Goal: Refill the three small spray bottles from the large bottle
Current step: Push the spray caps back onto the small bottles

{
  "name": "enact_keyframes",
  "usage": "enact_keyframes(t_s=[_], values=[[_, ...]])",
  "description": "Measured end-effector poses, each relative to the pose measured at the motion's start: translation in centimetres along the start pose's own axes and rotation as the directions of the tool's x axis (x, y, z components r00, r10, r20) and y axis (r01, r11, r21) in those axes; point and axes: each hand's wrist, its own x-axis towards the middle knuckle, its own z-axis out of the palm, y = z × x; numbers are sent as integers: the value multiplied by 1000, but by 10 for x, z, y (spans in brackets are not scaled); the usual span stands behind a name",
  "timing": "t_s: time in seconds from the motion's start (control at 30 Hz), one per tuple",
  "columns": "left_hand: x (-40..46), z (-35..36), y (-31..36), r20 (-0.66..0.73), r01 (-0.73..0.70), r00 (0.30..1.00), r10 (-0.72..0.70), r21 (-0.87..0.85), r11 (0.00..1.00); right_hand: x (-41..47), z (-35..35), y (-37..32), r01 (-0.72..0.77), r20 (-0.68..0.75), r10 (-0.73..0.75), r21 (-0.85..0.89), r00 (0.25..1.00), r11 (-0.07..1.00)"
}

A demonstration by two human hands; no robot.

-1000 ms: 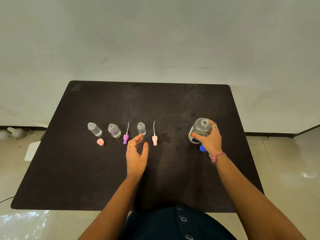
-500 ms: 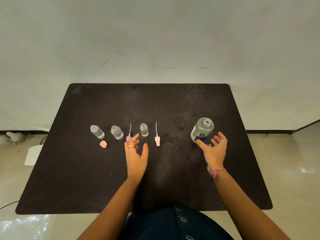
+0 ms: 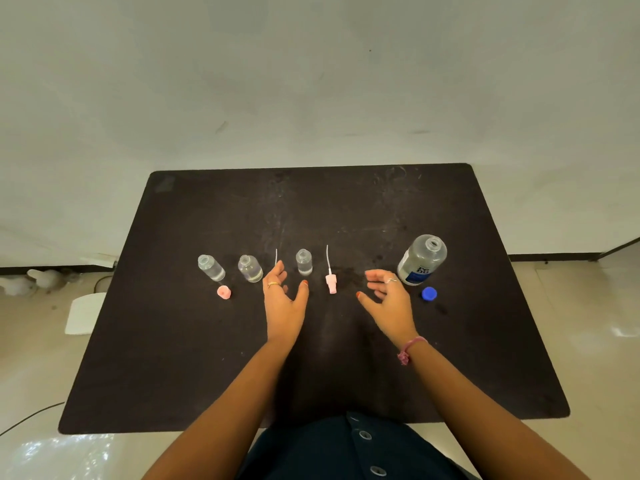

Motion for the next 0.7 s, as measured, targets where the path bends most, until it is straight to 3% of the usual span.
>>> enact_keyframes(t_s=[0.07, 0.17, 0.27, 0.4, 0.5, 0.7], values=[[7, 1, -1, 25, 10, 1000, -10, 9, 1000, 11, 5, -5, 106, 137, -81, -188, 987, 976], [18, 5, -1, 61, 32, 998, -34, 37, 999, 30, 13, -12, 308, 337, -158, -456, 928, 835], [29, 10, 1, 99, 61, 993, -66, 54, 997, 43, 23, -16, 494, 513, -178, -588, 840, 641], [44, 17, 0, 138, 73, 987, -87, 101, 992, 53, 34, -24, 604, 625, -125, -653, 770, 456], [53, 20, -1, 137, 86, 985, -104, 131, 988, 61, 41, -23, 632, 662, -83, -659, 745, 407], [67, 24, -10, 148, 77, 983, -110, 213, 974, 73, 48, -10, 611, 695, 19, -644, 719, 460]])
